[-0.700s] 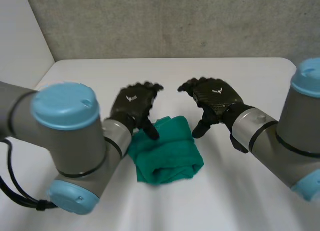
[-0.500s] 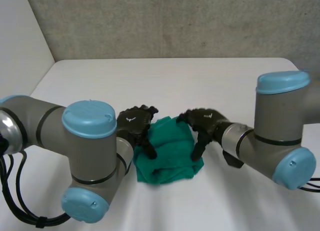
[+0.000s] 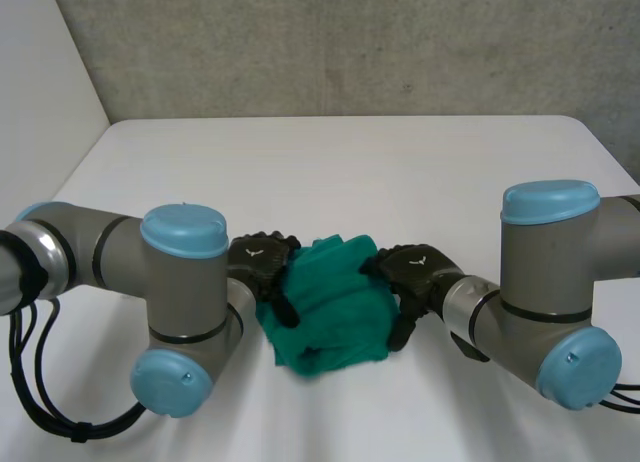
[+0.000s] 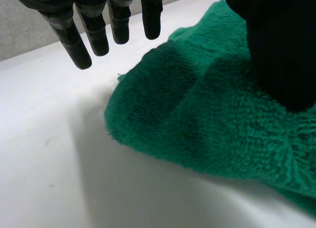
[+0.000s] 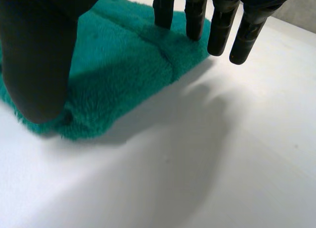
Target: Fold the towel.
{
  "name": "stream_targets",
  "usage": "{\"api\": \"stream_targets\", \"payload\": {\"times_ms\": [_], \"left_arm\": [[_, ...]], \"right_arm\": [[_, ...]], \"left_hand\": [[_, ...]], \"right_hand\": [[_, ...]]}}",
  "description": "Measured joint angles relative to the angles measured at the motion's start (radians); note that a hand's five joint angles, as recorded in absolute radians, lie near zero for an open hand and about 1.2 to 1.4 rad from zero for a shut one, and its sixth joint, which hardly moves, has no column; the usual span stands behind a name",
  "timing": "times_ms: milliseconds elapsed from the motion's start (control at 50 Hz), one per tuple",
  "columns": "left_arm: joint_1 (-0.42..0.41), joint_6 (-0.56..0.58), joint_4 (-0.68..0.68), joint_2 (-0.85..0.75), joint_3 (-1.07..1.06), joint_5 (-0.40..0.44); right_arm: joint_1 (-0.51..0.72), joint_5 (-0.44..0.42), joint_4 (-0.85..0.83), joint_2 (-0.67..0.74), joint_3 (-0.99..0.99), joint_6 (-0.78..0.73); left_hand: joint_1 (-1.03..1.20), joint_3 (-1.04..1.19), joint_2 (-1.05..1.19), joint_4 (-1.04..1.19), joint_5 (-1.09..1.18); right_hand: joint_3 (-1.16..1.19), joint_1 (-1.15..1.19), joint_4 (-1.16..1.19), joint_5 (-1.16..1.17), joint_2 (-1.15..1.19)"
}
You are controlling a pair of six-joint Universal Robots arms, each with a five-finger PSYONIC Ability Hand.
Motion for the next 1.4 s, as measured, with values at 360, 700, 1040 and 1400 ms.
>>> {"api": "stream_targets", "payload": {"times_ms": [360,700,1040,1400], "left_arm": [[0.002,0.092,0.005,0.105,0.046,0.052],[-0.016,0.091,0.006,-0.056,0.213,0.142],[0.019,0.207,0.009,-0.197,0.363,0.105],[0.041,0.242,0.009,-0.21,0.378,0.09]], "right_arm": [[-0.003,-0.043,-0.119,-0.273,0.24,-0.093],[0.079,-0.108,-0.126,-0.212,0.286,-0.164],[0.074,-0.104,-0.071,-0.206,0.331,-0.209],[0.063,-0.113,0.011,-0.238,0.35,-0.24]], "left_hand": [[0.0,-0.001,0.0,0.0,0.0],[0.005,0.003,0.019,0.009,0.003],[0.059,0.043,0.058,0.057,0.042],[0.058,0.043,0.058,0.056,0.042]], "right_hand": [[0.0,-0.019,0.0,0.0,0.0],[0.0,-0.019,0.0,0.0,0.0],[0.148,0.088,0.124,0.102,0.139],[0.135,0.088,0.108,0.1,0.117]]}}
